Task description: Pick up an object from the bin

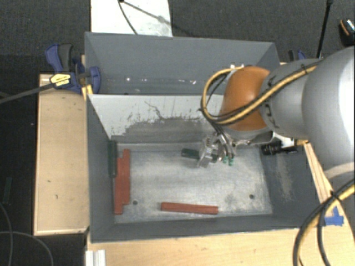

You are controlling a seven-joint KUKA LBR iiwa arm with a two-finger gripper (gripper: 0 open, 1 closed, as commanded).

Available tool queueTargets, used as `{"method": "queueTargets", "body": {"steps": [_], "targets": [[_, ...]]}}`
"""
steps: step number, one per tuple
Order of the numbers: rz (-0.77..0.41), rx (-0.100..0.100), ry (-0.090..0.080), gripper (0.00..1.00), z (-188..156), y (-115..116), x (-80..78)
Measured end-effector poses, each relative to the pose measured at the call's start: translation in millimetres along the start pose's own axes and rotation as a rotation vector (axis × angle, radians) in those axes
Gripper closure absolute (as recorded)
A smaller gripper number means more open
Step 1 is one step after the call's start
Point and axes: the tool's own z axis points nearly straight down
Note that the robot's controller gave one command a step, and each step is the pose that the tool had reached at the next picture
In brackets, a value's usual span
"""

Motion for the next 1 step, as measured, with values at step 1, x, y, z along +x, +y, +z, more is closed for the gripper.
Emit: {"method": "queueTargets", "body": {"steps": [1], "targets": [[-0.002,0.001,0.005,0.00,2.3,0.0,1.9]]}}
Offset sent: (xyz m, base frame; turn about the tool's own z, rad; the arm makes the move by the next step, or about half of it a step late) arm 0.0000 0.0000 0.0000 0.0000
